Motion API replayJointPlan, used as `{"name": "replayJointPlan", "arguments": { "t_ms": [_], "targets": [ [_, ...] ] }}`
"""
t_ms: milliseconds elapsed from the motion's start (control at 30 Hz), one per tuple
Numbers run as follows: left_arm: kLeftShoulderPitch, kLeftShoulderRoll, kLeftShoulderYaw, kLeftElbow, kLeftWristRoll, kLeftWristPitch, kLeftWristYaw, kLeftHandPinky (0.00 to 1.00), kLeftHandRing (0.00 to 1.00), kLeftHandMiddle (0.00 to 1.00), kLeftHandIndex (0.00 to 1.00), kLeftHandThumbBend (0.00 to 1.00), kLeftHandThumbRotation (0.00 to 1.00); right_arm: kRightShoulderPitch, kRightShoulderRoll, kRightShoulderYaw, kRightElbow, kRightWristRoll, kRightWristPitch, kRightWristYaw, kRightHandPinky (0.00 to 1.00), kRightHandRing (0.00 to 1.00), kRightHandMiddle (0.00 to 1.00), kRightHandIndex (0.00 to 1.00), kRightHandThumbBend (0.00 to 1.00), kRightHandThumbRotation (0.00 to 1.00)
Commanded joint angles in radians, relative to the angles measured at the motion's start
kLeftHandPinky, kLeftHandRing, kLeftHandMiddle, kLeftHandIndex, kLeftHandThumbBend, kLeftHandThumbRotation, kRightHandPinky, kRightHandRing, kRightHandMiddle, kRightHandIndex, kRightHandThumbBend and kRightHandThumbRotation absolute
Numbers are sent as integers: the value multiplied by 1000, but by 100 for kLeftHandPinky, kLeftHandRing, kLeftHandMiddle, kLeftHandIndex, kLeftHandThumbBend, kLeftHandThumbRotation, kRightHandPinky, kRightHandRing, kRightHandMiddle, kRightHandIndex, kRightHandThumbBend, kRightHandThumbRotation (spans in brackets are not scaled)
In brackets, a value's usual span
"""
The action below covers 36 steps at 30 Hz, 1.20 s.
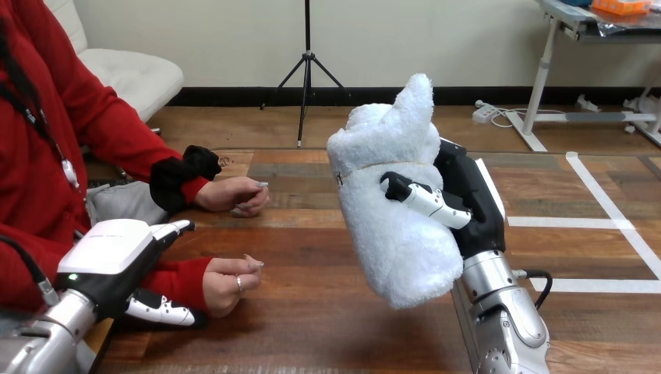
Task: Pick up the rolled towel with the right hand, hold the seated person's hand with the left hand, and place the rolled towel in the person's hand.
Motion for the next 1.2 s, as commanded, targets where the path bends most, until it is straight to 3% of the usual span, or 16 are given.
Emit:
{"name": "replayJointPlan", "arguments": {
  "t_ms": [0, 367, 733, 1167],
  "targets": [
    [-54, -38, -28, 51, 17, 24, 38, 77, 83, 87, 89, 100, 53, -41, -2, -1, -76, 26, 1, 15, 2, 6, 15, 25, 51, 0],
    [-64, -85, -58, 94, 35, 66, 79, 74, 79, 84, 87, 100, 50, -27, 5, -1, -110, 41, 24, 24, 1, 6, 15, 25, 49, 0],
    [-70, -105, -71, 110, 27, 49, 88, 67, 71, 76, 80, 100, 42, -11, 4, 9, -144, 35, 28, 14, 1, 6, 15, 24, 49, 0],
    [-87, -113, -88, 100, 26, 75, 28, 51, 53, 58, 64, 98, 33, 2, 6, 13, -186, 43, 54, 5, 1, 6, 15, 24, 47, 0]
  ]
}}
